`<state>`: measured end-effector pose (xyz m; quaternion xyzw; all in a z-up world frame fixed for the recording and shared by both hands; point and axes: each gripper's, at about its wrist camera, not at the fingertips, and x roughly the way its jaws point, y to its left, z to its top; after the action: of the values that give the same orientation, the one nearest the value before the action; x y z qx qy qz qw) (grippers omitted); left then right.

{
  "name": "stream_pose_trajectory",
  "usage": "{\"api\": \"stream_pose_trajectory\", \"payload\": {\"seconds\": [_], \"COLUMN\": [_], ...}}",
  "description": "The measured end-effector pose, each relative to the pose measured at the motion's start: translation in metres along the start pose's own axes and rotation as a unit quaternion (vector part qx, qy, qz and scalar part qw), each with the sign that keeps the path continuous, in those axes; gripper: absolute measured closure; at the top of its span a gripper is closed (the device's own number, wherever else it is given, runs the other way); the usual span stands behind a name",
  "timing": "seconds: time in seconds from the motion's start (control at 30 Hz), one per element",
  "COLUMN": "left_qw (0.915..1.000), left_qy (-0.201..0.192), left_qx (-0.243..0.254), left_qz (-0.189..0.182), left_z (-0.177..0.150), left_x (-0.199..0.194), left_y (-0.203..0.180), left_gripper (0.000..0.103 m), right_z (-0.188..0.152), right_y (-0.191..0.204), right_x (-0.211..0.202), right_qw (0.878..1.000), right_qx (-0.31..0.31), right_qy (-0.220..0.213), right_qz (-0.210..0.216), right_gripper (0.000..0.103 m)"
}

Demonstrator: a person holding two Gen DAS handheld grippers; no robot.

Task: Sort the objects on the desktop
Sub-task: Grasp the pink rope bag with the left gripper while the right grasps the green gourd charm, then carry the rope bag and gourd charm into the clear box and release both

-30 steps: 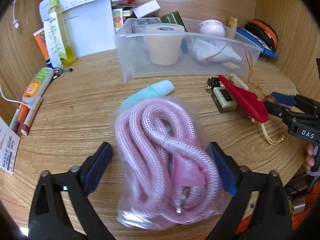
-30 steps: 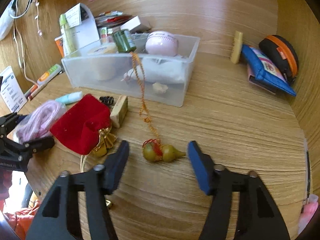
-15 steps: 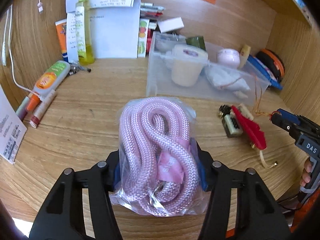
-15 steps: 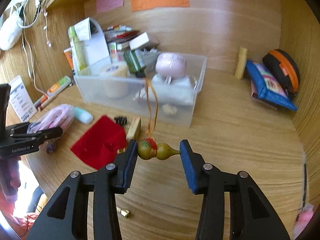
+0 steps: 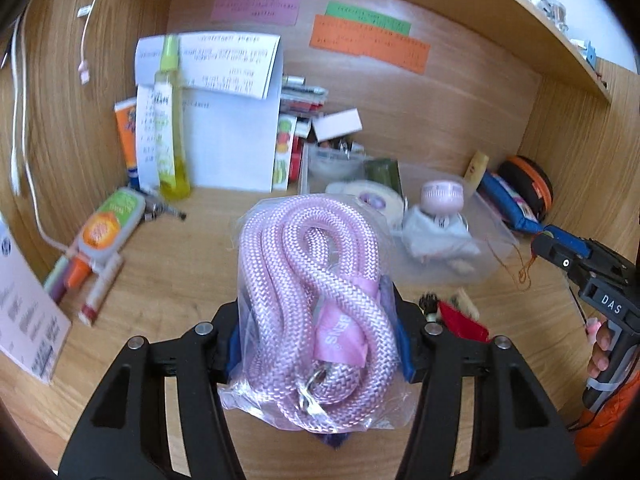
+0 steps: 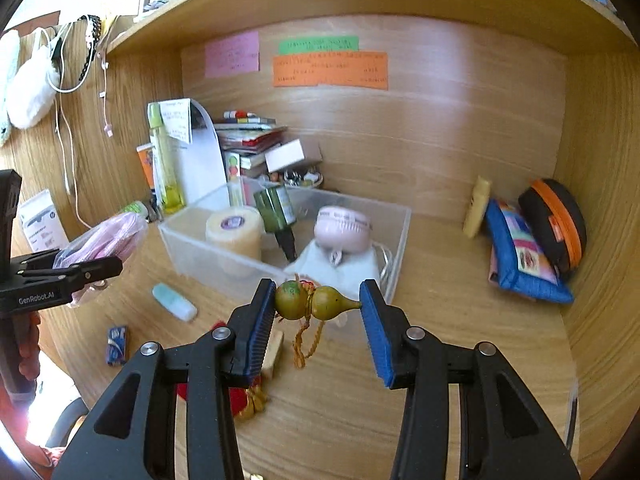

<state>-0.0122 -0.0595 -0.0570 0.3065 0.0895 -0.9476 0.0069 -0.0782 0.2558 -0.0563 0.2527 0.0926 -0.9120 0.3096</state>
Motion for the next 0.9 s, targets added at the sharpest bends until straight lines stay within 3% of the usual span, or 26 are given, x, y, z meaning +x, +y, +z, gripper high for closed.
{"api": "stream_pose_trajectory", "payload": {"seconds": [0.57,0.9], "left_qw": [0.9988,0.9978], "left_qy": [-0.024,0.015], "left_qx": [0.008,0.012], "left_qz": [-0.043,-0.063], "left_z": [0.076,0.099], "left_x": [0.049,0.102], "left_y": [-0.001,-0.015], "left_gripper": [0.046,0.046], "right_z": [0.046,0.048], "right_y": [-0.015,-0.014], "right_x": [0.035,0.063], "right_qw": [1.0,1.0], "right_qx": [-0.006,-0.009], "right_qy": [-0.013,0.005], "right_qz": [-0.001,0.013], "right_gripper": [0.063,0.063]}}
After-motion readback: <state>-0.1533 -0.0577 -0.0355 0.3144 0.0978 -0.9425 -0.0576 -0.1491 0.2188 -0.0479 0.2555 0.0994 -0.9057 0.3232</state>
